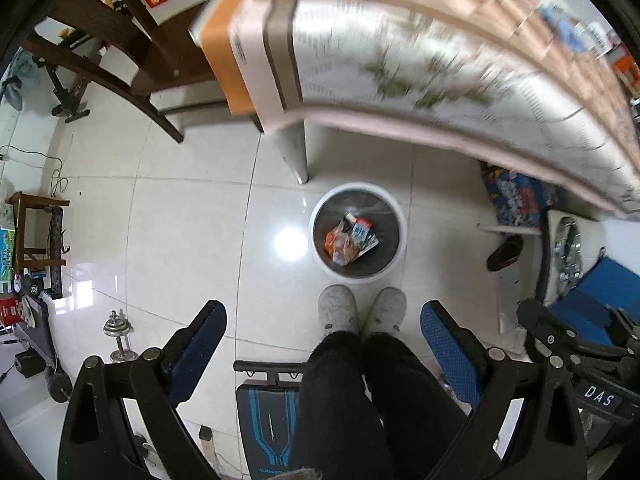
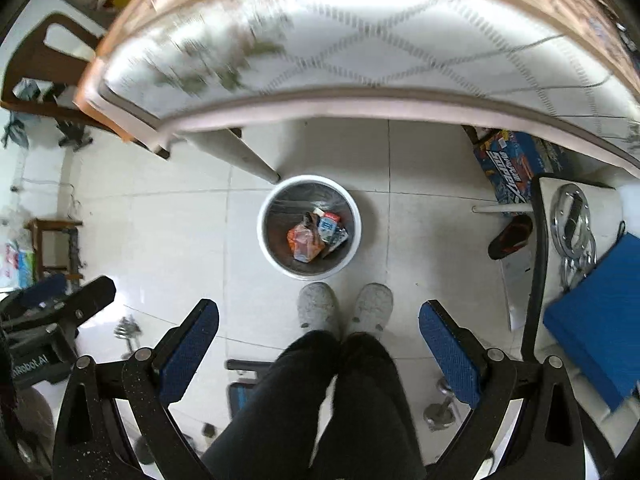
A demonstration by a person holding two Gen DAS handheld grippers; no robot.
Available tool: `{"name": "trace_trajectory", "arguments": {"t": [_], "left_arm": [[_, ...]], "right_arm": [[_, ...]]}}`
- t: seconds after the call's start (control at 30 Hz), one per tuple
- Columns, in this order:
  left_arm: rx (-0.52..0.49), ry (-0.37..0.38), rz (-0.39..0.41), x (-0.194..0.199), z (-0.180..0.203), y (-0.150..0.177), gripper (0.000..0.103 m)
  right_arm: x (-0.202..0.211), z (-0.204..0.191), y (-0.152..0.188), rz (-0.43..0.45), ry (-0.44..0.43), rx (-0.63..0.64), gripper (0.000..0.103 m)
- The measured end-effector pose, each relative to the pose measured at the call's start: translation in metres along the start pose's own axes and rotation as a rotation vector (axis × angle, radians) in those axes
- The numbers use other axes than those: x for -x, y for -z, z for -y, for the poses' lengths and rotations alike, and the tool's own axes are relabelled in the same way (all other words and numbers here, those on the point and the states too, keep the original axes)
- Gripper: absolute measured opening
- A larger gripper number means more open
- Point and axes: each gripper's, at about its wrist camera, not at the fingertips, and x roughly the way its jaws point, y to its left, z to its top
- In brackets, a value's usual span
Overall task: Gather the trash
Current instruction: 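Grasp the blue cartoon wrapper with the left tool while the right tool grasps the blister pack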
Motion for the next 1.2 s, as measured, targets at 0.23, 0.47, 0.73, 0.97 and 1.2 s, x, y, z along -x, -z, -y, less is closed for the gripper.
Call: {"name": "trace_trajectory", "arguments": {"t": [0.23,0.47,0.73,0.97,1.2], "left_arm": [[-0.013,0.01,0.164,0.073,0.025,-0.047,0.099],[-0.054,0.006,0.258,0.088,0.104,-0.143,0.099],[-0.062,0.053,0.17,0.037,0.222,-0.259,0.098],[-0.066,0.055,0.05,-0.015,0.31,-0.336,0.098],[-0.06,0.078,-0.039,-0.051,0.365,-0.374,0.098]], "right_arm": [[0.087,0.016,-0.028,0.106,-0.114,-0.196,0.101],[0.141,0.109,-0.096,0.213,-0.074,-0.383,0.101],[0.142,0.292,-0.192,0.169,0.062,-0.505,0.101],[0.097,0.38,-0.287,0.001,0.2,-0.369,0.101],[0.048,0.405,-0.339,-0.12,0.197,-0.295,0.099]]}}
